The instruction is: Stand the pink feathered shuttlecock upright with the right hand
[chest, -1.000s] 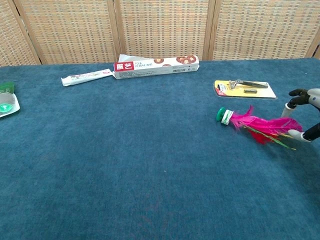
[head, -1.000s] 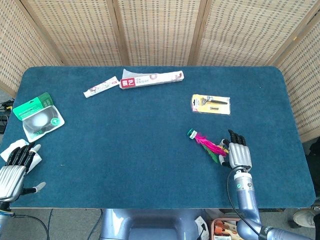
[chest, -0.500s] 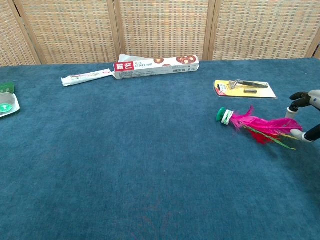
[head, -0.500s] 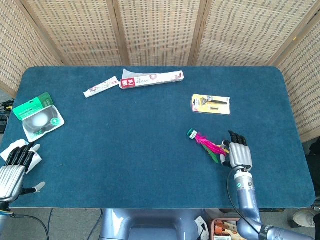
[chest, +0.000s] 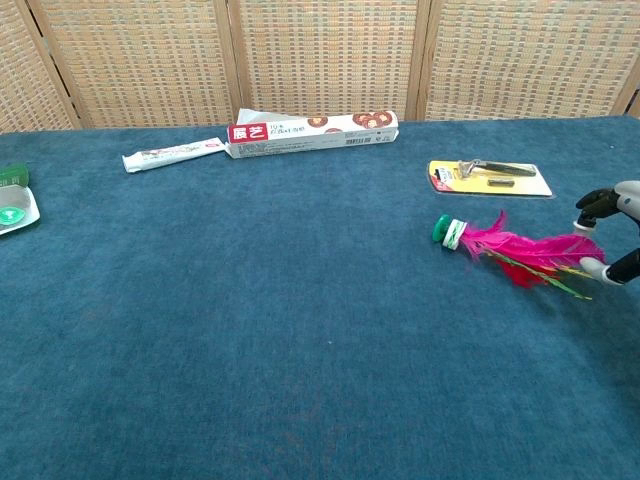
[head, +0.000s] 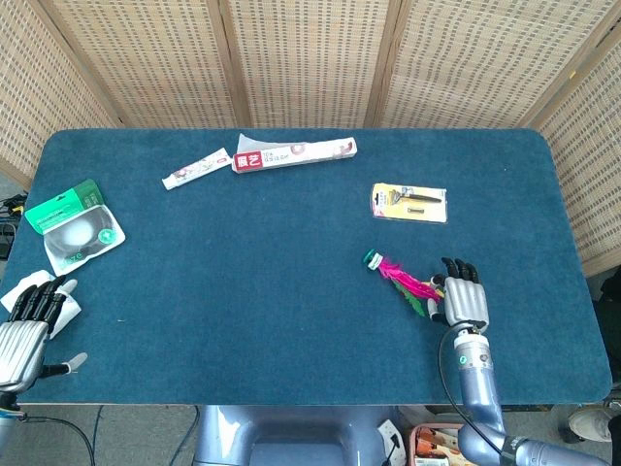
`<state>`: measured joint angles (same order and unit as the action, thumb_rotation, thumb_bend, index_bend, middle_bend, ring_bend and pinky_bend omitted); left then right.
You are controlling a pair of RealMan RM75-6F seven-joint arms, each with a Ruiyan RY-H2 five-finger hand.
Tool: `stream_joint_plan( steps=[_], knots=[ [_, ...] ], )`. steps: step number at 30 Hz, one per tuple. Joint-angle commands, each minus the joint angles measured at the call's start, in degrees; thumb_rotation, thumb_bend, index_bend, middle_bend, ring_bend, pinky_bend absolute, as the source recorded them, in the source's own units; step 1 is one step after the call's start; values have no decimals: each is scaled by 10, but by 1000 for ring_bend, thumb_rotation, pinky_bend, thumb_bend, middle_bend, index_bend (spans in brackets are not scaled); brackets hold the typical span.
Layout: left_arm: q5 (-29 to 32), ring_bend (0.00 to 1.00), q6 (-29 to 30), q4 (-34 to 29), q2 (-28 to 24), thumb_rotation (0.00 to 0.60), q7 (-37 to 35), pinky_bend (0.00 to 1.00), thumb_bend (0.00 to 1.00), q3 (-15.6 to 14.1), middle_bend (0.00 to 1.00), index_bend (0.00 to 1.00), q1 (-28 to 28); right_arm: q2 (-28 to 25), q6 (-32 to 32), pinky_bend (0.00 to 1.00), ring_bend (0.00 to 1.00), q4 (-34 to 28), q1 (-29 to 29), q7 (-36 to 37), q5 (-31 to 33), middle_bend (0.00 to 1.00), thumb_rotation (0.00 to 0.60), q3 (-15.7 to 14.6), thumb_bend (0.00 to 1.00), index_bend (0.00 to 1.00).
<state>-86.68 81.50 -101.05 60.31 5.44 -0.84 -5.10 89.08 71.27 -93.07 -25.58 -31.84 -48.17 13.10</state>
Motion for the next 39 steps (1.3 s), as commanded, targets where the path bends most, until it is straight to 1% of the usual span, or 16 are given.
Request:
stream_joint_plan(
  steps=[1, 16, 26, 39],
  knots=[
    [0, 0, 0, 0, 0, 600, -1, 0, 0, 0, 0, 0, 0, 1, 4, 0, 0, -2, -2, -1, -2, 107, 600, 0, 432, 506],
    [1, 0, -1, 0, -1, 600, -2, 0, 0, 0, 0, 0, -1, -3, 19, 0, 0, -28, -14, -25, 6, 135, 600, 5, 433, 543],
    [1, 0, -2, -1, -3, 600, -5, 0, 0, 0, 0, 0, -1, -20, 39, 0, 0, -64, -24, -52, 11, 164, 600, 14, 434, 571],
    [2, 0, -1, -1, -5, 600, -9, 0, 0, 1, 0, 0, -1, -67, 79, 0, 0, -127, -58, -133, 10, 197, 600, 42, 434, 601]
  ],
)
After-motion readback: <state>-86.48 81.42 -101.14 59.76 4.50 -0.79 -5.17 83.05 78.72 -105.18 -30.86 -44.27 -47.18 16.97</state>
